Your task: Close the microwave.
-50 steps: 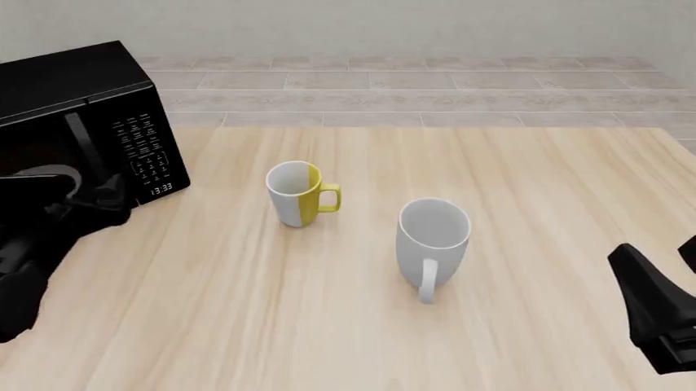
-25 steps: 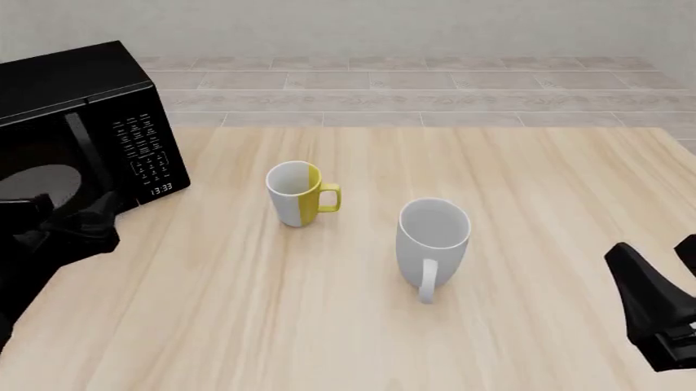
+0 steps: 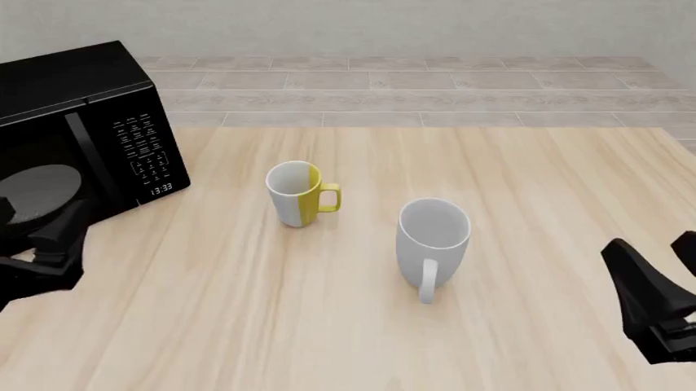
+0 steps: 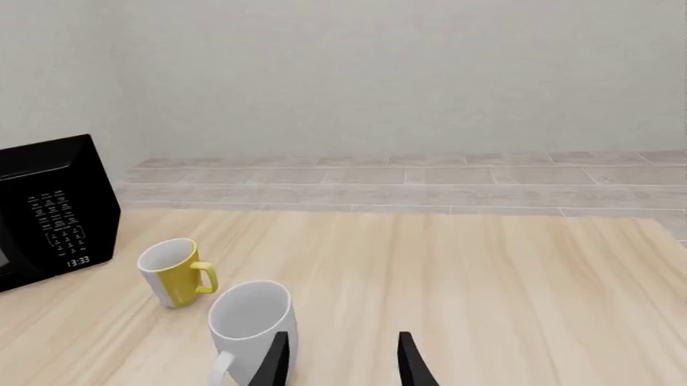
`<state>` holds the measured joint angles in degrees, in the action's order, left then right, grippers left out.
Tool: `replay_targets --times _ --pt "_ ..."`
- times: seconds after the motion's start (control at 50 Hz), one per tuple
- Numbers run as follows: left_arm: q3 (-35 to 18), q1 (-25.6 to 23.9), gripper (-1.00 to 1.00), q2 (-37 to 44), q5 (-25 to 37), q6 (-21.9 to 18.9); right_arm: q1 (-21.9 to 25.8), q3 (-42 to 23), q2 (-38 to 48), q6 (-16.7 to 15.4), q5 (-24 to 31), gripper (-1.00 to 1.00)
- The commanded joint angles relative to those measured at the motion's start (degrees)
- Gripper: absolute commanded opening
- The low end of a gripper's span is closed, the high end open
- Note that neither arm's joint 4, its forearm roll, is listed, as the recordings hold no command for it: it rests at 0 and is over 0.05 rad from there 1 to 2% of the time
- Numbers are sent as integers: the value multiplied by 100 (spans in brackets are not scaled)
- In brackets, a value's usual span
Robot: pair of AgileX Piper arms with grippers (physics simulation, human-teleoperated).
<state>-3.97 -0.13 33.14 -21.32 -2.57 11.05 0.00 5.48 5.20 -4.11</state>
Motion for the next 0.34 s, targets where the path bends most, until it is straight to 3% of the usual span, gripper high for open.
replay_targets --times 0.02,0.16,0.34 --pt "-148 -220 100 -1694 1572 23 -6 0 87 -11 -75 100" --pt "-196 -273 100 -2023 1890 36 -18 0 36 -2 -16 100" --pt "-509 -380 100 -2875 2872 90 -20 0 -17 4 31 100"
